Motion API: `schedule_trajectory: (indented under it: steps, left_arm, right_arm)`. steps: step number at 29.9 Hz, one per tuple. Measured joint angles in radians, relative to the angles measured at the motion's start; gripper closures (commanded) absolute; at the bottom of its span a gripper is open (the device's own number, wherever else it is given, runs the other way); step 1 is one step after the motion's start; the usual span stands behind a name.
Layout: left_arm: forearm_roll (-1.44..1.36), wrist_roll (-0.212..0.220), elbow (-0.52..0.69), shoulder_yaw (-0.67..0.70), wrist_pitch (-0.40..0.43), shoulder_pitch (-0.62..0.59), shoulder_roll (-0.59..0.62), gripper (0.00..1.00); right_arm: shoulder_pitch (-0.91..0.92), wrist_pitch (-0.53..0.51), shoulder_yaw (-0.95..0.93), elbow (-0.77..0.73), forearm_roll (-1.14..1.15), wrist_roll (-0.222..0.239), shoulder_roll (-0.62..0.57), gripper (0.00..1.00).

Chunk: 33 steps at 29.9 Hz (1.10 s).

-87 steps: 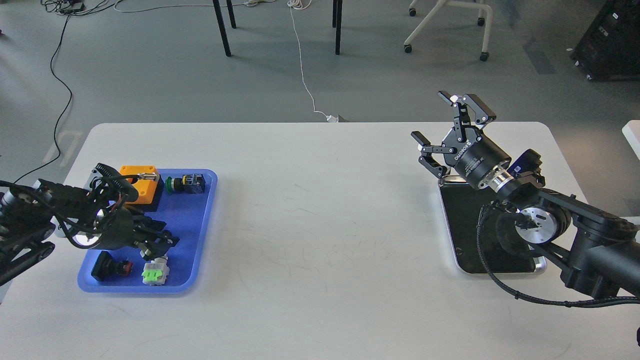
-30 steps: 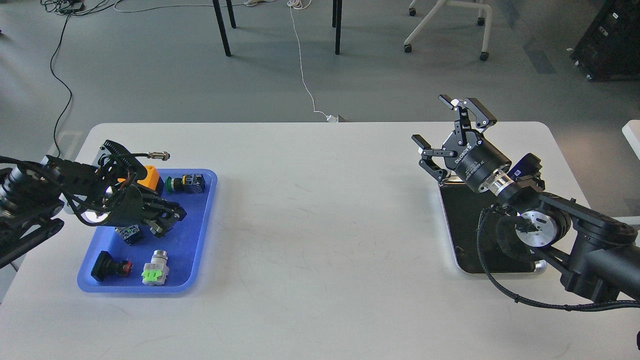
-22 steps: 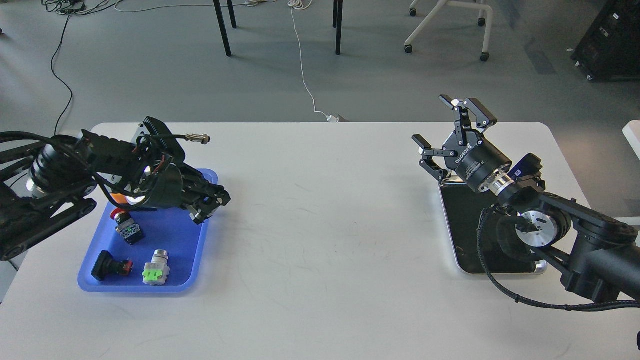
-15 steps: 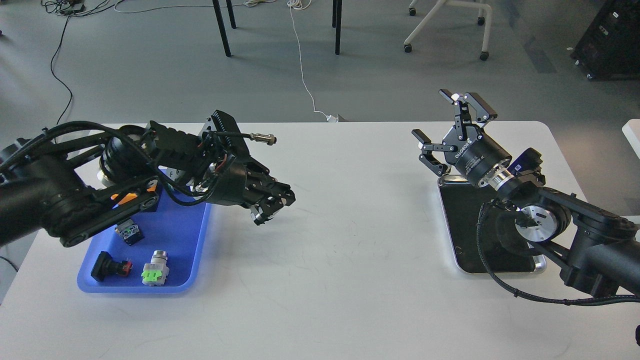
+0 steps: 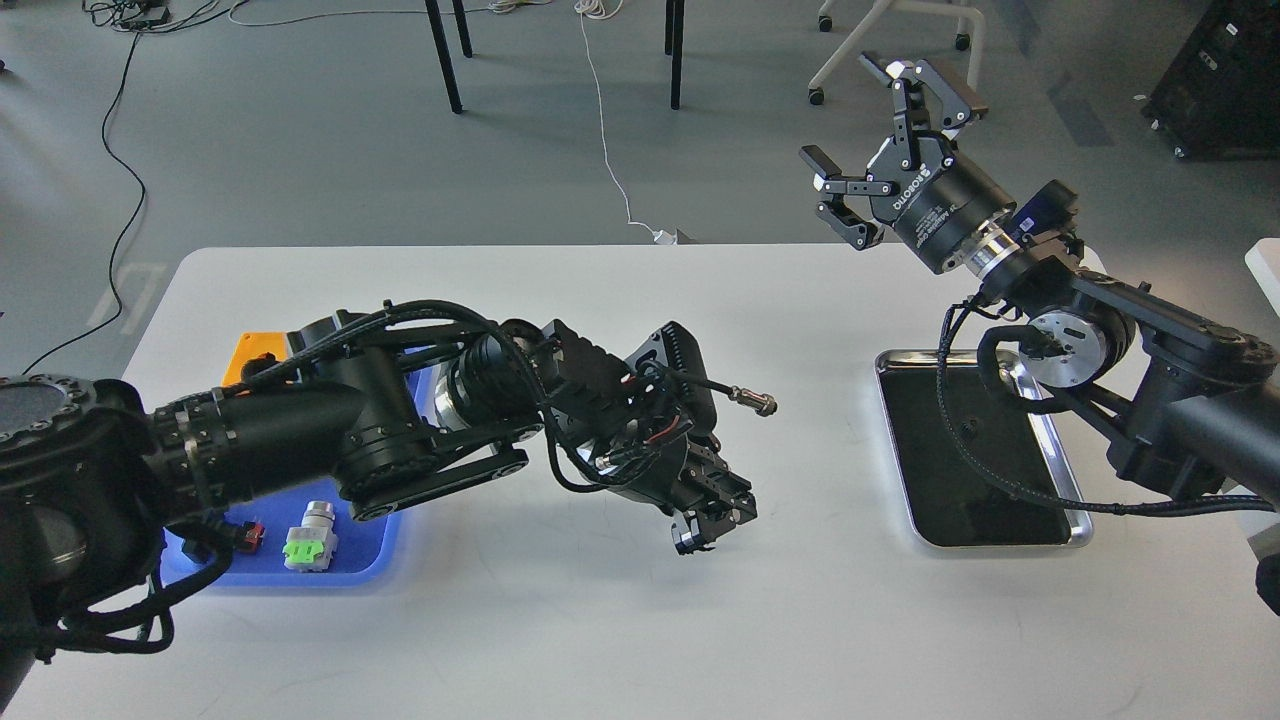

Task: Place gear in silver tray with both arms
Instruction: 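Lift the gear and carry it toward the table center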

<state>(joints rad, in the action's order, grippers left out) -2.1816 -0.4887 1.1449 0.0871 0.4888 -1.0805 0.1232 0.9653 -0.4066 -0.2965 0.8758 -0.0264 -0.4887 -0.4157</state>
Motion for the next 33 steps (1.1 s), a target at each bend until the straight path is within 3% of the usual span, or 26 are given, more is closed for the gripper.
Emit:
schedule_trajectory:
  steps: [9,22,24,25,28,32,33]
  left_arm:
    - [0.0,0.0,-0.044,-0.008,0.0,0.007,-0.09,0.89]
    - [0.0,0.0,-0.122,-0.066,0.0,0.03,-0.098,0.84]
    - [0.0,0.0,-0.129,-0.066,0.0,0.037,-0.096,0.77]
    - [0.0,0.0,-0.132,-0.066,0.0,0.041,-0.095,0.64]
    - [0.0,0.0,-0.135,-0.066,0.0,0.046,-0.092,0.44]
    - [0.0,0.0,-0.135,-0.064,0.0,0.051,-0.084,0.22]
    - [0.0,0.0,-0.136,-0.062,0.0,0.052,-0.081,0.2]
  right_arm:
    - [0.002,0.0,-0.001,0.0,-0.001,0.0,0.0,0.04]
    - [-0.013,0.0,-0.001,0.0,-0.001,0.0,-0.007,0.04]
    - [-0.015,0.0,-0.001,0.0,-0.001,0.0,-0.008,0.04]
    - [-0.016,0.0,-0.001,0.0,-0.001,0.0,-0.008,0.04]
    - [-0.018,0.0,-0.001,0.0,-0.001,0.0,-0.009,0.04]
    - [-0.02,0.0,-0.001,0.0,-0.001,0.0,-0.01,0.04]
    - [-0.02,0.0,-0.001,0.0,-0.001,0.0,-0.01,0.04]
